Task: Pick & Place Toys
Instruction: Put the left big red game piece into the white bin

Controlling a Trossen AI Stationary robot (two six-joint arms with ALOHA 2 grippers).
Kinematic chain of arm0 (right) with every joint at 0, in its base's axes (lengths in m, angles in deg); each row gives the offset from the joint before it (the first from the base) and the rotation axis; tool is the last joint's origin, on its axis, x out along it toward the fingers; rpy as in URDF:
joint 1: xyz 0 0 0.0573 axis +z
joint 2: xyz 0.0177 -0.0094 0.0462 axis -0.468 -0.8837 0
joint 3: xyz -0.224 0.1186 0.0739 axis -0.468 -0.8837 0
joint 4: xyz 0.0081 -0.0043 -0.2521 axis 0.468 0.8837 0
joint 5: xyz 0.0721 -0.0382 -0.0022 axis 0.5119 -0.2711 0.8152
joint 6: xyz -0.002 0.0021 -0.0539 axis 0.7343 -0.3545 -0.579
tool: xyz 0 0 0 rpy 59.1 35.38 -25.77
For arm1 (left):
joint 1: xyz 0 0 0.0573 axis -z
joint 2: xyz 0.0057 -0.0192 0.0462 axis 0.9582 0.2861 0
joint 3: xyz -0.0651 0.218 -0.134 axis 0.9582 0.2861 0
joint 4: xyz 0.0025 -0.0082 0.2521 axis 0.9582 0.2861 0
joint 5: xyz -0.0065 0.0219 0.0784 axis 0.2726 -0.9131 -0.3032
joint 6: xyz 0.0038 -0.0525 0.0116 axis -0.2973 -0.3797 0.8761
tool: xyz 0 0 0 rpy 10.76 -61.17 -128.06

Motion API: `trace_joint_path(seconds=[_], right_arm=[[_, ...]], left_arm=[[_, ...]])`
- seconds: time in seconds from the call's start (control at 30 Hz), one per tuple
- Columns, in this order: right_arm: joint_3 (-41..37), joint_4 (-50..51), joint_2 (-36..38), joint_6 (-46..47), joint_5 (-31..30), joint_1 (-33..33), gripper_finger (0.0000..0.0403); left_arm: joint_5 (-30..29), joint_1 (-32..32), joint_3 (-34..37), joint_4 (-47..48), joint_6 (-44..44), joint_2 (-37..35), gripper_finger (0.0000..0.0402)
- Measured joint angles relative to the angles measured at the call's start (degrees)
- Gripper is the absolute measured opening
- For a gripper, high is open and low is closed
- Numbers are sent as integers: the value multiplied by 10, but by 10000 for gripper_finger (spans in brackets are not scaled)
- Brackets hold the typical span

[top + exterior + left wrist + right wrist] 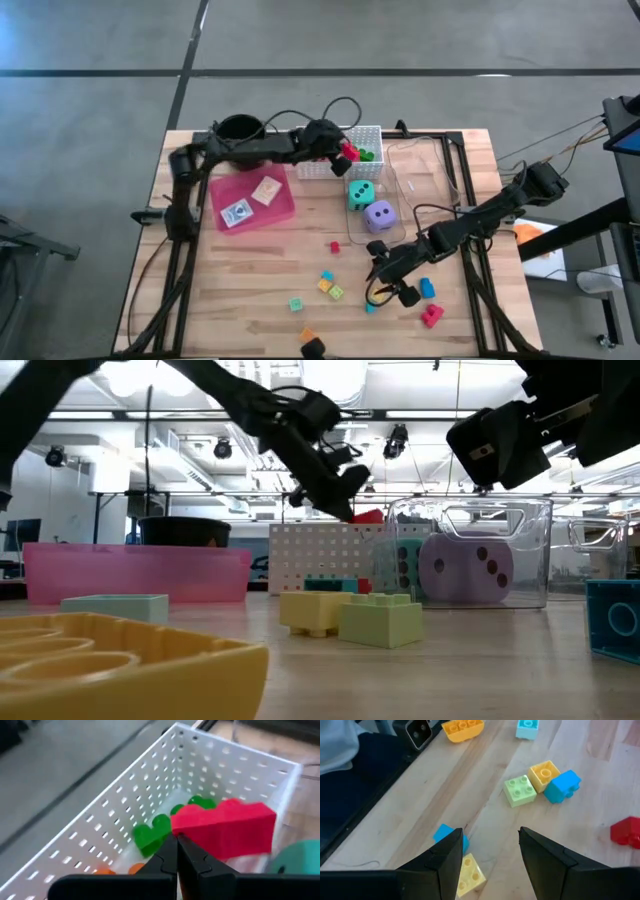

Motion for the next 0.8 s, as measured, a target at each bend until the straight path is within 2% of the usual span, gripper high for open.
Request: trace_joint_path(seconds=[0.2,0.47,0.6,0.8], right_arm=[[0,4,0,0,-1,0,195],[0,3,0,0,-1,0,195],[0,3,0,20,-1,0,195],[0,3,0,35,-1,0,195]], left_arm=[[1,-2,-106,161,-18,61,0],[3,-4,-116,152,-17,66,0],[-15,-8,-116,151,-29,65,2],[5,-18,-116,159,-28,67,3]])
